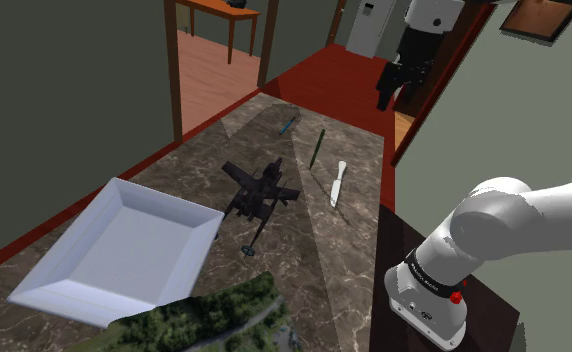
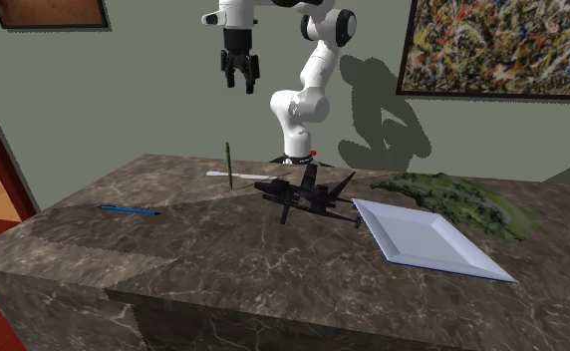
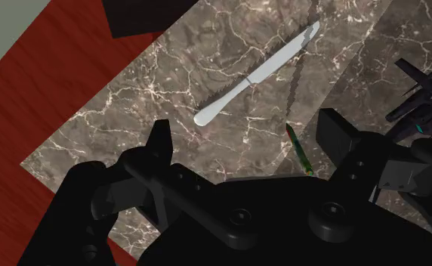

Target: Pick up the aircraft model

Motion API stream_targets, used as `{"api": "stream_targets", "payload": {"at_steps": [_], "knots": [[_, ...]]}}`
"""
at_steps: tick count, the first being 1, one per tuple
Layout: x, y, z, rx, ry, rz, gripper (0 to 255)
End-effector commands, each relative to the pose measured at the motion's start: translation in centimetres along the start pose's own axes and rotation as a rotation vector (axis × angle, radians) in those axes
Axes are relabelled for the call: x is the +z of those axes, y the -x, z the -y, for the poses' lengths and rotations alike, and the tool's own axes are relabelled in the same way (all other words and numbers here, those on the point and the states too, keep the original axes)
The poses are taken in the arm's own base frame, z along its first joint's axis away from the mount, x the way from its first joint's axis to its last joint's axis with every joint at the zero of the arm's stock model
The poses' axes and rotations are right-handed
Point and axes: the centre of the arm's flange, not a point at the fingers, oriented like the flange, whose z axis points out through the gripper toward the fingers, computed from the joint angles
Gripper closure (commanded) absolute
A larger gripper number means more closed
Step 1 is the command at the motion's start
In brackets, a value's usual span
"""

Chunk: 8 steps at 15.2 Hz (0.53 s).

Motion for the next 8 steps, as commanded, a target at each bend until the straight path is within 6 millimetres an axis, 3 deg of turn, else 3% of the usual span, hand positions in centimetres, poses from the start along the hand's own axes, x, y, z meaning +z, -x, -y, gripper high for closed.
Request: {"api": "stream_targets", "payload": {"at_steps": [1, 8], "knots": [[0.0, 0.0, 0.0, 0.0, 0.0, 0.0, 0], [3.6, -3.0, 8.2, -0.14, -0.007, 0.056, 0]]}}
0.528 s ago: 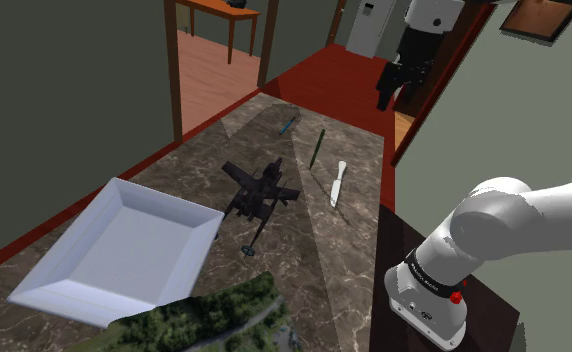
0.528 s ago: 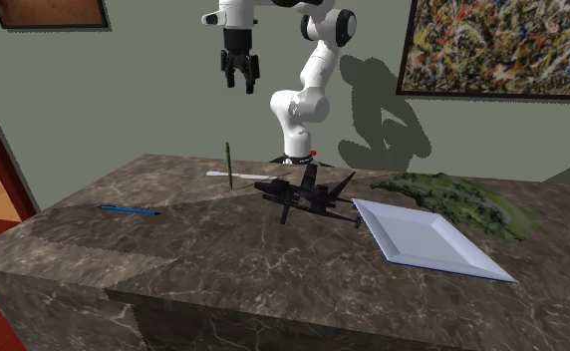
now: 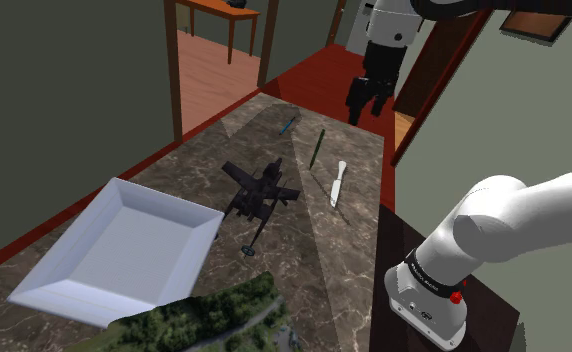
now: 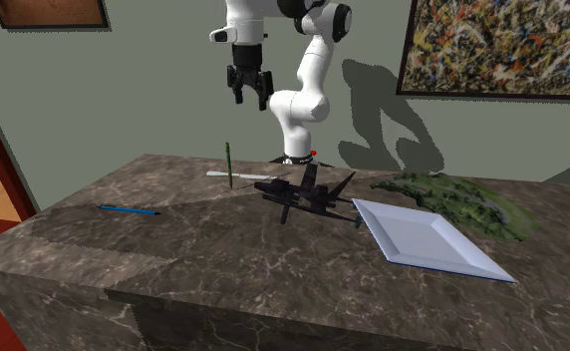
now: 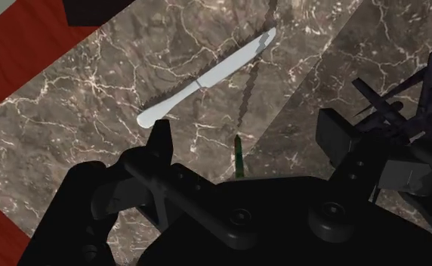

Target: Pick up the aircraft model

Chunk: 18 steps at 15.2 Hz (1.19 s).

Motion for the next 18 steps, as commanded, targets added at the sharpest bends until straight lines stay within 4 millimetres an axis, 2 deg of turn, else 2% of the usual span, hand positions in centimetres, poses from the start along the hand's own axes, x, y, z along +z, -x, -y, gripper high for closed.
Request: {"api": "stream_targets", "payload": {"at_steps": [1, 10, 18], "knots": [[1.1, -1.1, 2.2, -0.041, -0.002, 0.016, 0], [5.7, -4.2, 13.0, -0.221, -0.011, 0.088, 0], [9.9, -4.9, 22.9, -0.381, -0.018, 0.152, 0]]}}
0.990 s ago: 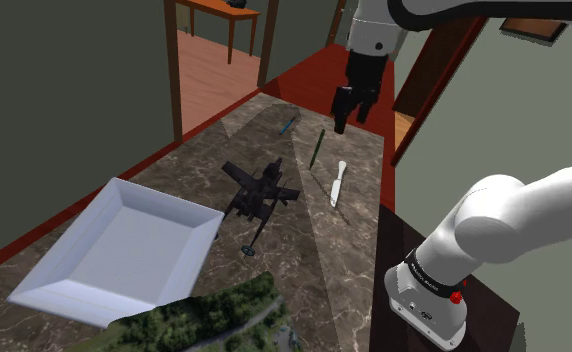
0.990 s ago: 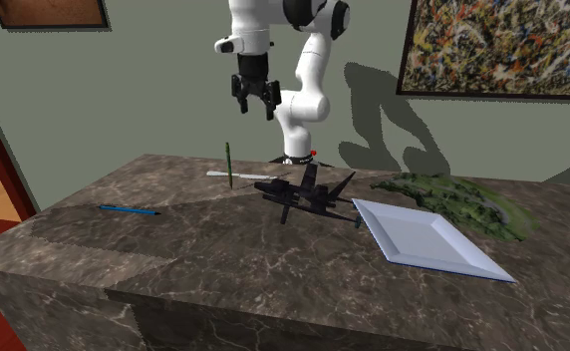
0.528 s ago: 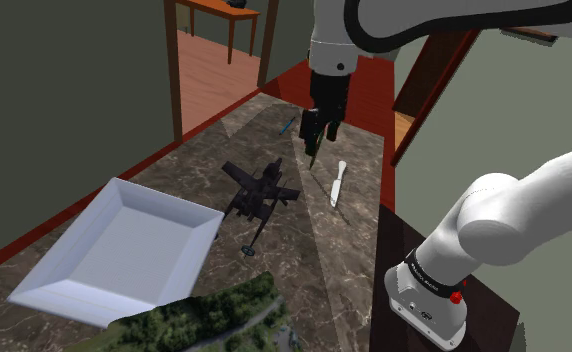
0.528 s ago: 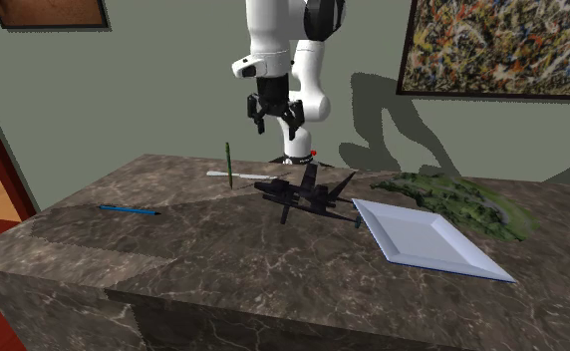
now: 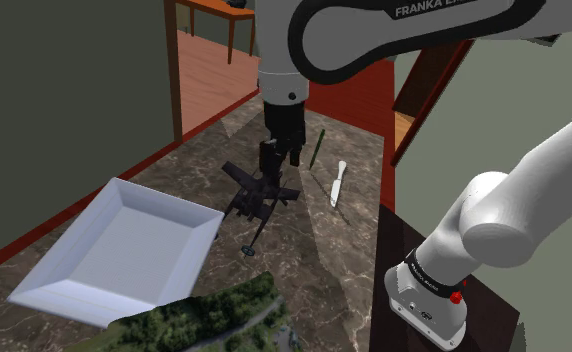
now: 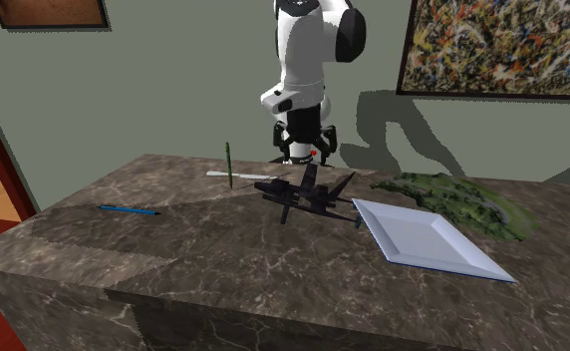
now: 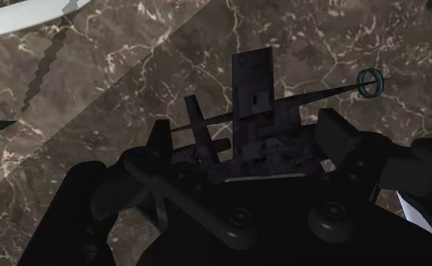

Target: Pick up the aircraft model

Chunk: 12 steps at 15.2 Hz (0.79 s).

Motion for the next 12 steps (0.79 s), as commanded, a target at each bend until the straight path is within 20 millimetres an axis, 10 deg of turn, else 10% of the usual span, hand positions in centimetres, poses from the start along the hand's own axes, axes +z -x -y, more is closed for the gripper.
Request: {"api": "stream_targets", "payload": {"at_steps": [1, 10, 11, 12], "knots": [[0.8, -0.5, 1.3, -0.022, -0.002, 0.01, 0], [4.6, -1.5, 1.3, -0.022, -0.002, 0.01, 0], [4.6, -1.6, 1.3, -0.023, -0.002, 0.01, 255], [4.6, -1.6, 1.3, -0.023, -0.002, 0.01, 255]]}}
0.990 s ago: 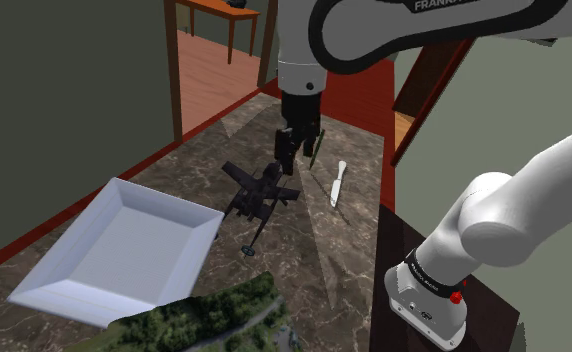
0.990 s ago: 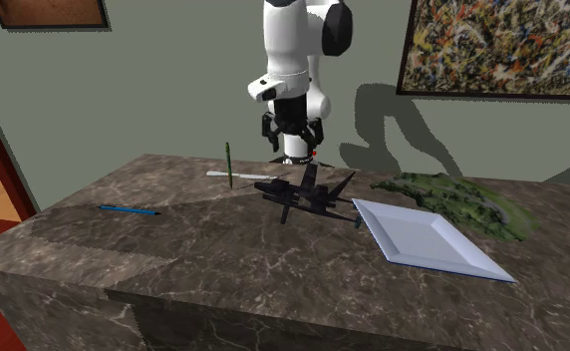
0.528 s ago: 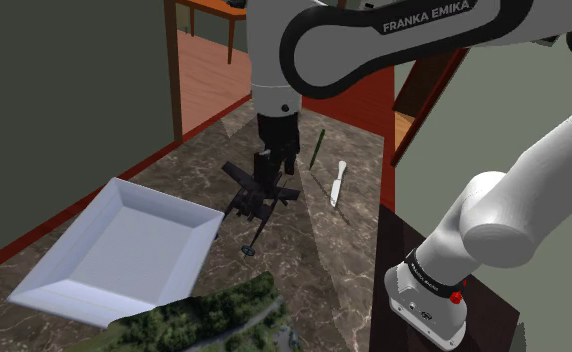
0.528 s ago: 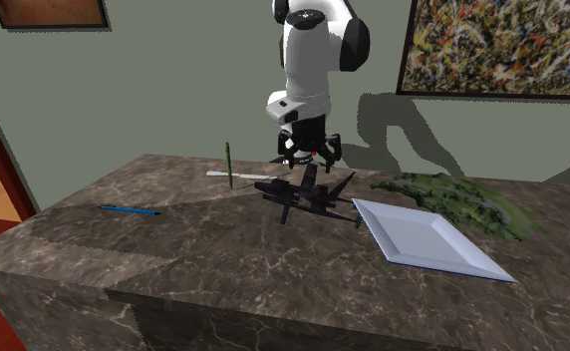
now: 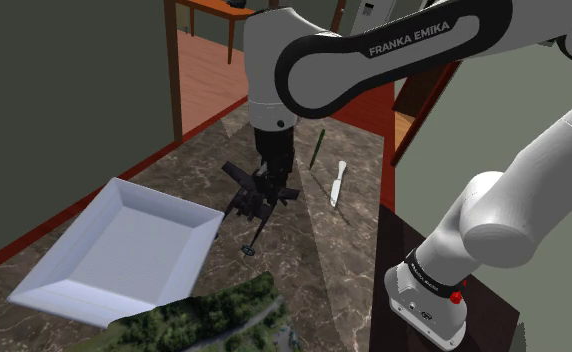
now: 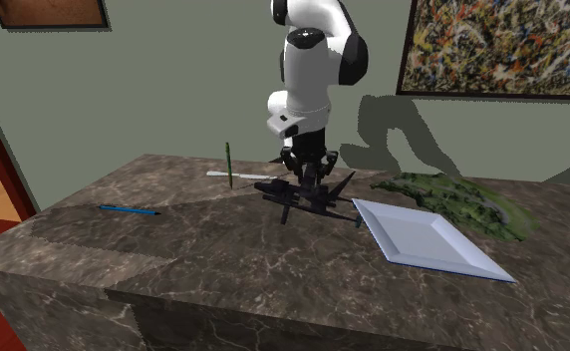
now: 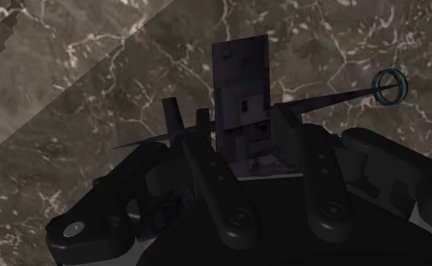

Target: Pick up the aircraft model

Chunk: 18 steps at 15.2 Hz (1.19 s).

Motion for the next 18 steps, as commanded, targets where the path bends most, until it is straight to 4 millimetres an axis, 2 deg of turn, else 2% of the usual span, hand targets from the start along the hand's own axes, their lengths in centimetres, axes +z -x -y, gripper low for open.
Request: {"api": "stream_targets", "payload": {"at_steps": [1, 8, 18], "knots": [[0.1, 0.0, 0.0, 0.001, 0.0, 0.001, 255], [0.1, 0.1, 0.0, 0.001, 0.0, 0.001, 255], [-5.0, 1.5, 0.0, 0.001, 0.0, 0.001, 255]]}}
